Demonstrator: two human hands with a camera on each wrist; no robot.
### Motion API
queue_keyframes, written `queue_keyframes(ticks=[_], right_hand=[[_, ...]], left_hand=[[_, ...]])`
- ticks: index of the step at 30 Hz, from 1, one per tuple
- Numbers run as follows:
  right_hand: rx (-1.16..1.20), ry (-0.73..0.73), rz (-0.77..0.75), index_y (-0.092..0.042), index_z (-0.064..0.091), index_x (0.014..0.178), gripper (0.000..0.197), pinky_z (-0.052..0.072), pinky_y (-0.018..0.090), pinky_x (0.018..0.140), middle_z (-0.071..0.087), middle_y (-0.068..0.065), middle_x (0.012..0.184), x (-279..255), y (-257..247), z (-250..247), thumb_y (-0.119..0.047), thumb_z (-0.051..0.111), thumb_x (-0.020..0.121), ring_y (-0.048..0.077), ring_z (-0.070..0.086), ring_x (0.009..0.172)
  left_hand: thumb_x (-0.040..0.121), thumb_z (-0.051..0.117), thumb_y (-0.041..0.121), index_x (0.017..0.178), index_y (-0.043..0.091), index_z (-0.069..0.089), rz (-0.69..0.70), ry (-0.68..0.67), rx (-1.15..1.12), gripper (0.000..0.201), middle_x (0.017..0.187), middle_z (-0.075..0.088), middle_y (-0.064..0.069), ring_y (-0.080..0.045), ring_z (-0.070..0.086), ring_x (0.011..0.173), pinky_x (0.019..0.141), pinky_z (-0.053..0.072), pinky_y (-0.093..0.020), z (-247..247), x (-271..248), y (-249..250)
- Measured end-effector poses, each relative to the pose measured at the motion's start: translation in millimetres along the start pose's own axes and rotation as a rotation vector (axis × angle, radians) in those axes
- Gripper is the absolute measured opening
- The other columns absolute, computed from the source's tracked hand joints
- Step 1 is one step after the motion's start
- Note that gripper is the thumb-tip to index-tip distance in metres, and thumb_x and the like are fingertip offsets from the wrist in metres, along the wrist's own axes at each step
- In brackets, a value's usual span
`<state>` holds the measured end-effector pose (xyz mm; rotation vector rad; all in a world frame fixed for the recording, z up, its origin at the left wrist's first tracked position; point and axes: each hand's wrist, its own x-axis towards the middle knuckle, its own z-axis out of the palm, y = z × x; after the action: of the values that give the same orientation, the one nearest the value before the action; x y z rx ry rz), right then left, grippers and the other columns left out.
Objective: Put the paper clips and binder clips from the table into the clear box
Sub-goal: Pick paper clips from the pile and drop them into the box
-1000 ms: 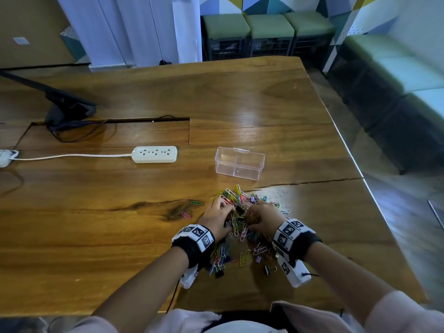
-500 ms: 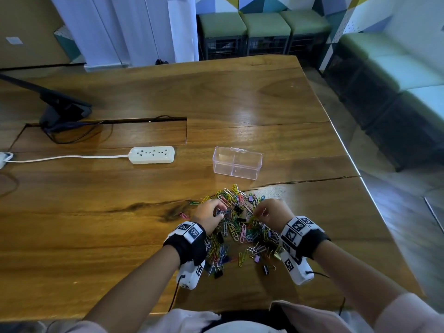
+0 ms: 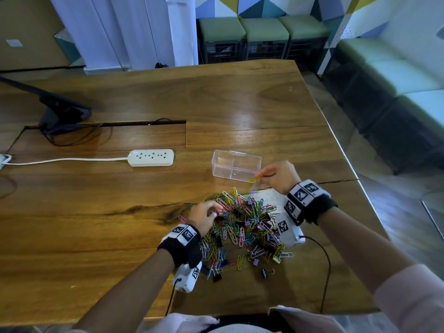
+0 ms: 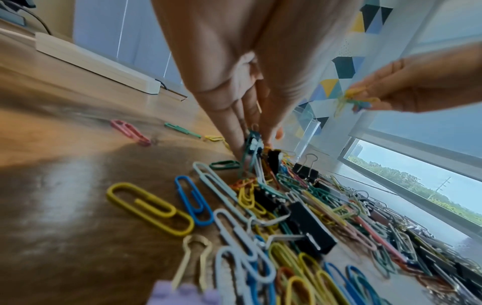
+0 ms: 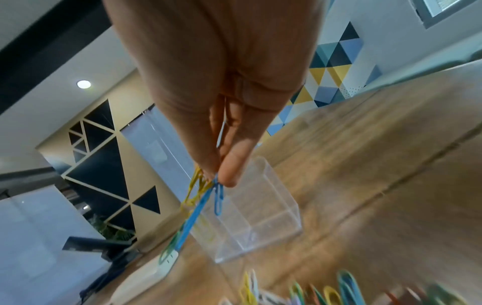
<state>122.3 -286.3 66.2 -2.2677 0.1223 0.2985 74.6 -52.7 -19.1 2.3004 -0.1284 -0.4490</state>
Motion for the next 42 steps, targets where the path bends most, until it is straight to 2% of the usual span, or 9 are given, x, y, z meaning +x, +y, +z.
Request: queue_keyframes(ticks=[2,8,12,16,22,31,35,39,42], right_hand=[[0.044,0.089,-0.024,-0.01,0.073,0.089,0.012,0.04,-0.001,0.054,0.067,-0.016,0.068,9,-11,-8,-0.011,0.073,0.077,-0.011,0.058,0.06],[-0.065,0.317,-0.124,-0.012,0.075,0.083,0.01,0.05,0.016,0.078,0.073,0.002,0.084,36,-26,-14,-0.006,0.069,0.079,0.012,0.067,0.08],[-0.226,0.247,-0.113,-0.014,0.075,0.088,0.014,0.042,0.009,0.066,0.073,-0.001,0.09,53,-21,-4,-0.007,0.064,0.083,0.006,0.062,0.075],[-0.291,0.239,-0.078,-0.017,0.076,0.086,0.023,0.041,0.015,0.064,0.073,-0.001,0.09,60,-14,9,-0.002,0.059,0.082,0.006,0.056,0.07],[-0.343,0.115,-0.009,-0.014,0.075,0.09,0.028,0.054,0.025,0.073,0.072,0.003,0.096,65,-8,18,-0.001,0.051,0.088,0.02,0.067,0.084],[-0.356,0.039,-0.089,-0.014,0.073,0.096,0.034,0.049,0.023,0.091,0.07,0.003,0.106,63,2,20,0.004,0.045,0.09,0.016,0.065,0.098],[-0.297,0.11,-0.167,-0.012,0.071,0.1,0.036,0.047,0.016,0.079,0.069,0.004,0.108,49,3,14,0.007,0.043,0.088,0.014,0.065,0.093],[-0.234,0.171,-0.128,-0.014,0.069,0.103,0.033,0.042,0.009,0.06,0.067,0.003,0.107,33,21,10,0.005,0.049,0.085,0.005,0.056,0.069],[-0.311,0.022,-0.004,-0.016,0.063,0.112,0.032,0.043,0.013,0.076,0.06,0.001,0.115,21,45,12,-0.003,0.054,0.084,0.013,0.057,0.094]], left_hand=[[0.089,0.055,0.0,0.102,0.017,0.066,-0.005,0.007,-0.028,0.024,0.105,0.07,-0.001,-0.025,0.066,0.09,0.082,0.054,-0.033,0,-1,-1],[0.084,0.063,0.001,0.098,0.016,0.068,-0.016,0.052,-0.104,0.022,0.099,0.071,0.002,-0.014,0.064,0.099,0.093,0.051,-0.031,-2,-2,-6],[0.082,0.068,0.006,0.094,0.021,0.068,-0.023,0.047,-0.06,0.019,0.097,0.071,0.006,-0.011,0.064,0.097,0.091,0.051,-0.029,-3,-2,-7],[0.079,0.072,0.01,0.084,0.032,0.064,-0.058,0.015,-0.042,0.024,0.097,0.071,0.006,-0.013,0.065,0.093,0.089,0.053,-0.036,-3,-2,-12],[0.086,0.063,0.005,0.098,0.018,0.067,-0.038,0.013,-0.082,0.018,0.097,0.072,0.001,-0.012,0.067,0.09,0.089,0.055,-0.032,-1,-2,-11],[0.09,0.058,0.005,0.115,0.015,0.063,-0.041,0.001,-0.133,0.028,0.101,0.072,-0.005,-0.014,0.067,0.094,0.092,0.052,-0.03,-8,2,-5],[0.089,0.059,0.005,0.115,0.013,0.063,-0.05,0.009,-0.158,0.028,0.101,0.073,-0.006,-0.014,0.067,0.094,0.091,0.053,-0.03,-9,4,-4],[0.088,0.061,0.003,0.113,0.011,0.065,-0.087,0.036,-0.235,0.027,0.099,0.074,-0.007,-0.014,0.068,0.091,0.089,0.054,-0.031,-8,4,-5],[0.089,0.059,0.002,0.11,0.011,0.066,-0.132,0.038,-0.343,0.024,0.096,0.074,-0.006,-0.014,0.068,0.088,0.088,0.055,-0.034,-7,3,-5]])
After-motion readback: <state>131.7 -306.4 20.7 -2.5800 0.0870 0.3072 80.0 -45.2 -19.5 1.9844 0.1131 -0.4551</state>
